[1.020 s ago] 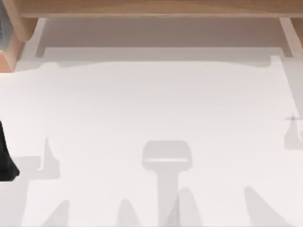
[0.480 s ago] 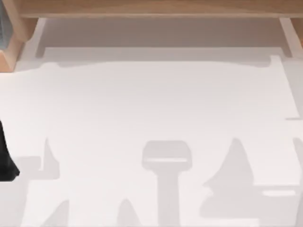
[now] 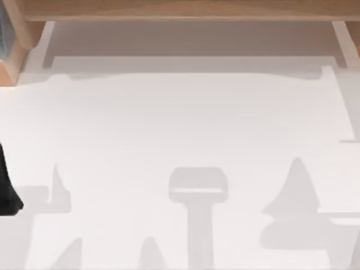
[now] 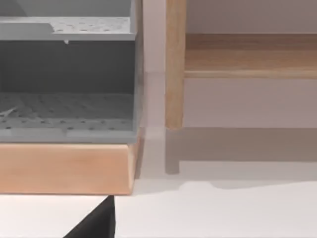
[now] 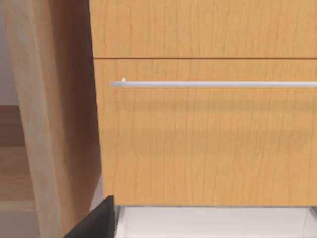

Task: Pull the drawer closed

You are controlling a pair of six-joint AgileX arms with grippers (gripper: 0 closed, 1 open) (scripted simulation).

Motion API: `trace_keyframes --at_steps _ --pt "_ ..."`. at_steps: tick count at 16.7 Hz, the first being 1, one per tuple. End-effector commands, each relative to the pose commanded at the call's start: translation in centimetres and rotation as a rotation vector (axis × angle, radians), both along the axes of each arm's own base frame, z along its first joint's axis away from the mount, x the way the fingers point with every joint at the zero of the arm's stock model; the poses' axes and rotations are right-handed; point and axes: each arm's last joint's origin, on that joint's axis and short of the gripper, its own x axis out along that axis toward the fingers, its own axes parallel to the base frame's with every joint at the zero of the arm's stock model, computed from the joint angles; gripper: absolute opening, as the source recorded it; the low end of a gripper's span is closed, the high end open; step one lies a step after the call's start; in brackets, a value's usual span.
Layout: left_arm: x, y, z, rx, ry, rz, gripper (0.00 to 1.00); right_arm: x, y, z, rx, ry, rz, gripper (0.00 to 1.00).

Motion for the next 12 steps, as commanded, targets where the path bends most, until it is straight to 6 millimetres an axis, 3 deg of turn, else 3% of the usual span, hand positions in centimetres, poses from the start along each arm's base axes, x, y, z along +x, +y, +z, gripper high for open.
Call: trace_keyframes --at_steps 6,12 --pt "0.0 0.0 0.0 0.0 0.0 0.0 1.0 0.2 -0.6 -1.3 -0.157 -0.019 0.002 1.0" --pt "0.0 0.0 0.0 0.0 0.0 0.0 1.0 0.1 -2.0 -6.2 -0.556 -0.003 -0.008 1.0"
